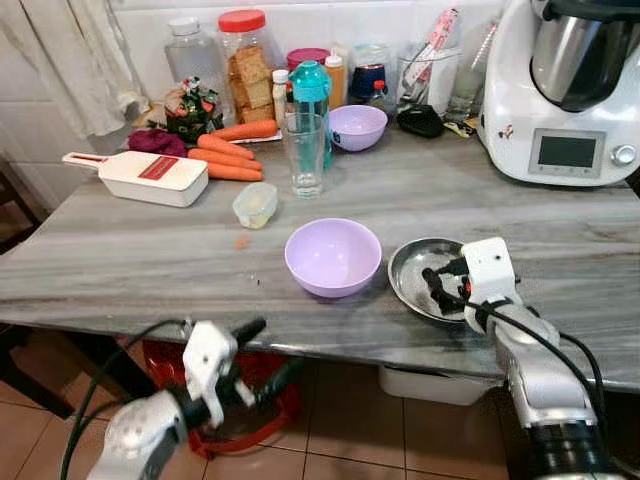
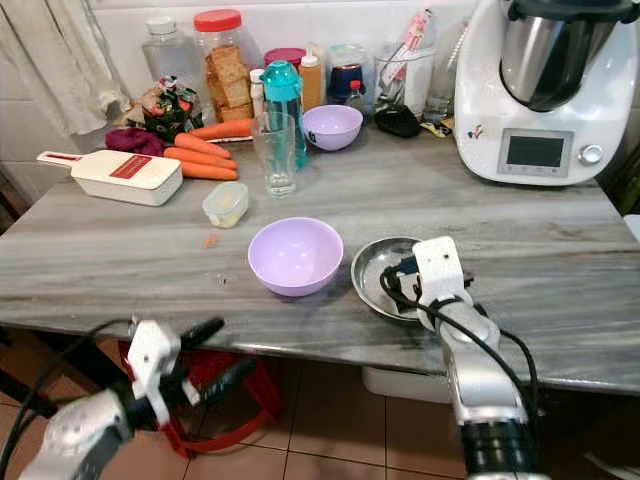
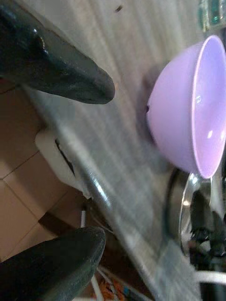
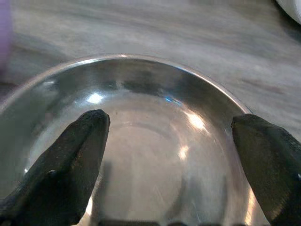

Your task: Setting the table

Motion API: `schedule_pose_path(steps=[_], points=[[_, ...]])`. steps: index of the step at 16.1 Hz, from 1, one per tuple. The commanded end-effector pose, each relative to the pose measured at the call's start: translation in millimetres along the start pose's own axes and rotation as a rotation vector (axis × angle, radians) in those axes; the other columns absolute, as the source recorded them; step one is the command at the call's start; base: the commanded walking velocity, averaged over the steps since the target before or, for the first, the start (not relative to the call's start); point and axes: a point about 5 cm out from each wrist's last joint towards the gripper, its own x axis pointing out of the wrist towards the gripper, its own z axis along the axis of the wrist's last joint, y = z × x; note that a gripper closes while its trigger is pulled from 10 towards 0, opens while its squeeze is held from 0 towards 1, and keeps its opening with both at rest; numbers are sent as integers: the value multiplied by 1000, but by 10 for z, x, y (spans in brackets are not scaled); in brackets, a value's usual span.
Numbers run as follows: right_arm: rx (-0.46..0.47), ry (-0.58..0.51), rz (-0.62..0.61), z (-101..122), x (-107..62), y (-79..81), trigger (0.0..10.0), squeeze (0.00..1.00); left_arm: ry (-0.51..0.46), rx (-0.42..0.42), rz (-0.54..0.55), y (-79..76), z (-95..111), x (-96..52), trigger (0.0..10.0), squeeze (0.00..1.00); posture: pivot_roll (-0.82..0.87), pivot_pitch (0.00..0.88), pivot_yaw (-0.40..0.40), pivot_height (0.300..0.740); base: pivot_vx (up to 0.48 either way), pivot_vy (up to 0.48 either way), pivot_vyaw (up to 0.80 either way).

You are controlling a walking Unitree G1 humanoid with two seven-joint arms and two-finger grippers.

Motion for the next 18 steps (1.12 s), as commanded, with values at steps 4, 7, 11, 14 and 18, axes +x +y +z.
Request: schedule_pose_path(steps=[4,7,11,14,18], points=[[48,28,98,23,46,88,10000,0,-2,13,-12,-179,-86,63,10000,0,-43,0,55,740,0,0,0],[52,60,165,-26,30,170,10000,0,-2,12,-19,-286,-101,134,10000,0,-42,0,55,740,0,0,0],[69,86,227,-68,3,254,10000,0,-63,32,-4,-491,4,339,10000,0,-46,0,53,740,0,0,0],[74,93,247,-87,-16,294,10000,0,-126,64,89,-574,67,529,10000,0,-46,0,51,740,0,0,0],[87,114,274,-133,-34,344,10000,0,-102,72,112,-539,13,696,10000,0,-43,0,47,740,0,0,0]])
